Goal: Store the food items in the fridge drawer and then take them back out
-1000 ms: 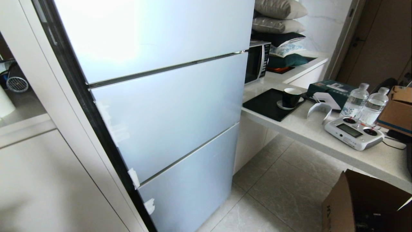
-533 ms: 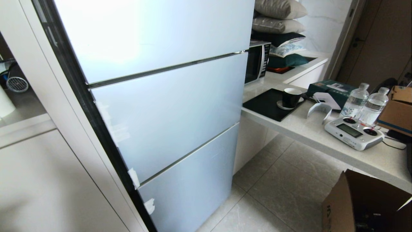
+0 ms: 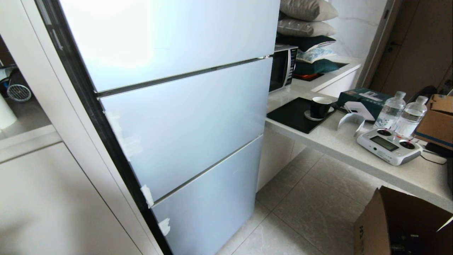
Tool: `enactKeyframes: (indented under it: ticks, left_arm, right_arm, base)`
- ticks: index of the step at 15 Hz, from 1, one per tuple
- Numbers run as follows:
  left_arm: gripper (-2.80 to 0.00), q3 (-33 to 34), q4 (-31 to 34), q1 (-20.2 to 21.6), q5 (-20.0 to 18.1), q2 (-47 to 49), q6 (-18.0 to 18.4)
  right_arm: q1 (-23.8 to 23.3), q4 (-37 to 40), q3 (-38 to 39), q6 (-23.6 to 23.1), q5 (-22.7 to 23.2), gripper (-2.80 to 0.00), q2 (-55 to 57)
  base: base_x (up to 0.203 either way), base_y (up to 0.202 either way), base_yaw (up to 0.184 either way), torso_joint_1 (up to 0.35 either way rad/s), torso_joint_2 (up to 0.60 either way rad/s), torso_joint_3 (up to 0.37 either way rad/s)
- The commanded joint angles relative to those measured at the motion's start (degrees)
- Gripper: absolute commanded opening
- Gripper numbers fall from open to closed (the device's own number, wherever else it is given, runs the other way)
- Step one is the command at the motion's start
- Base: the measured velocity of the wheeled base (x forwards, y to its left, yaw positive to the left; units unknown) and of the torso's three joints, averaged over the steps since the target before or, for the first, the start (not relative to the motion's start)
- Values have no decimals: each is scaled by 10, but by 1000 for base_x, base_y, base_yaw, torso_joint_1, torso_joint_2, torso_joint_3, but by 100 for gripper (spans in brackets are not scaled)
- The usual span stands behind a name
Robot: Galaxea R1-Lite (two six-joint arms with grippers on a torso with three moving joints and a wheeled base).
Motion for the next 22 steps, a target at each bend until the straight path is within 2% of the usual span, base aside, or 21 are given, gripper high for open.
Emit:
enactKeyframes:
  ticks: [1,14,16,19,22]
  left_arm:
    - [-280,0,0,0,0,1,0]
    - [-280,-1,-1,0,1,1,1]
    - [-280,-35,-7,0,0,4,12]
    - [-280,-95,-14,0,-6,98,7]
    - [-280,-141,-48,-1,-12,262,-53]
  right_arm:
    - [0,0,0,-1,0,-280,1]
    - [0,1,0,-10,4,-280,1]
    - [0,0,0,-3,0,-280,1]
    - [0,0,0,9,-1,-280,1]
    - [0,-1,-1,42,-7,-280,1]
  base:
    - [0,0,0,0,0,0]
    - [0,0,0,0,0,0]
    - [0,0,0,0,0,0]
    - [0,0,0,0,0,0]
    - [0,0,0,0,0,0]
